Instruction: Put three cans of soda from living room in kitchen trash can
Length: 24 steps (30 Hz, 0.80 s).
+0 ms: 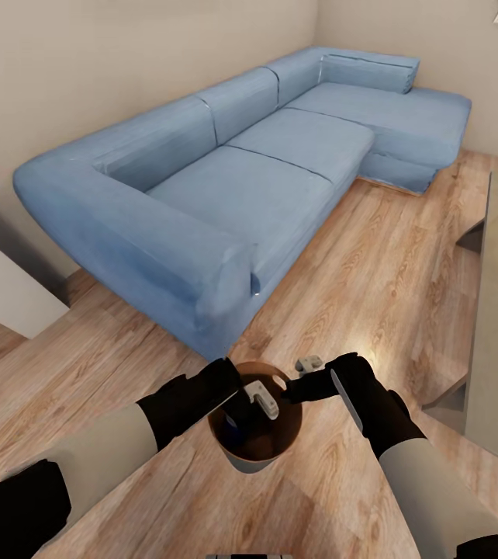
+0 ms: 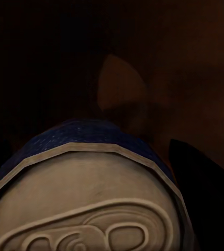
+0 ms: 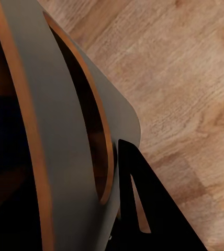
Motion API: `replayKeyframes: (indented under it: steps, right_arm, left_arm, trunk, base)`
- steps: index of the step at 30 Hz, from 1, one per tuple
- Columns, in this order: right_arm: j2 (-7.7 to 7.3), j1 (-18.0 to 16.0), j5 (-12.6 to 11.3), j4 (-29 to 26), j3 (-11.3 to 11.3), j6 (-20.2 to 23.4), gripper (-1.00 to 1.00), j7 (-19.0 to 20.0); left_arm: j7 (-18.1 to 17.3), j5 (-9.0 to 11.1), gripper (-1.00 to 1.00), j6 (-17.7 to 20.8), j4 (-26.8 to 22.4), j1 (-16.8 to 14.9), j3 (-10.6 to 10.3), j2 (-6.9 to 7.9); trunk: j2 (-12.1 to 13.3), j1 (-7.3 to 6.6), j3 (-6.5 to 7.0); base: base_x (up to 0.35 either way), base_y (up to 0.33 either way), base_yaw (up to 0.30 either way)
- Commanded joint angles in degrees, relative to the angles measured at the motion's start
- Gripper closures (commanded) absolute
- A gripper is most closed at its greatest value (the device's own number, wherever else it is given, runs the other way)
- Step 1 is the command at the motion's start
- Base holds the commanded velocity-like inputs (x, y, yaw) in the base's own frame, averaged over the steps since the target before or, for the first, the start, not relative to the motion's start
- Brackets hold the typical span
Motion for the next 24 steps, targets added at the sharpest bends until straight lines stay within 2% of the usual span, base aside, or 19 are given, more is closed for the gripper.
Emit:
replayKeyframes:
  steps: [1,3,4,14,18,21,22,23,24]
  right_arm:
    - [0.01,0.0,-1.9,0.0,0.0,0.5,1.0,0.2]
    - [0.01,0.0,-1.9,0.0,0.0,0.5,1.0,0.2]
    - [0.01,0.0,-1.9,0.0,0.0,0.5,1.0,0.2]
    - [-0.18,0.1,-1.8,0.0,0.0,0.5,1.0,0.2]
    - [-0.25,0.1,-1.9,0.2,-0.2,0.5,1.0,0.2]
    - [-0.47,0.1,-1.9,0.4,-0.5,0.5,1.0,0.2]
    - [-0.57,0.1,-1.9,0.5,-0.5,0.5,1.0,0.2]
    - [-0.77,0.1,-1.9,0.5,-0.5,0.5,1.0,0.2]
    - [-0.86,0.1,-1.9,0.5,-0.5,0.5,1.0,0.3]
  left_arm:
    - [0.0,0.0,1.0,0.0,0.0,0.0,0.0,-0.17]
    - [0.0,0.0,1.0,0.0,0.0,0.0,0.0,-0.24]
    - [0.0,0.0,-1.0,0.0,0.0,0.0,0.0,-0.28]
    - [0.0,0.1,-1.0,0.0,0.0,0.0,0.0,-0.15]
    - [-0.3,0.2,-1.0,0.0,-2.4,0.1,0.3,0.54]
    - [-0.6,0.5,-1.0,0.0,-8.4,1.8,0.7,4.16]
    - [-0.7,0.6,-1.0,0.0,-12.1,2.6,0.8,6.47]
    - [-0.8,0.8,-1.0,0.0,-16.3,3.4,1.0,9.42]
    - [-0.9,1.0,-1.0,0.0,-18.3,3.7,1.2,10.82]
  trunk:
    - [0.0,0.0,0.0]
    - [0.0,0.0,0.0]
    - [0.0,0.0,0.0]
    - [0.0,0.0,0.0]
    - [0.0,0.0,0.0]
    - [0.0,0.0,0.0]
    - [0.0,0.0,0.0]
    - [0.0,0.0,0.0]
    - [0.0,0.0,0.0]
  base:
    - [0.0,0.0,0.0]
    - [0.0,0.0,0.0]
    - [0.0,0.0,0.0]
    - [0.0,0.0,0.0]
    - [0.0,0.0,0.0]
    - [0.0,0.0,0.0]
    - [0.0,0.0,0.0]
    - [0.0,0.0,0.0]
    - [0.0,0.0,0.0]
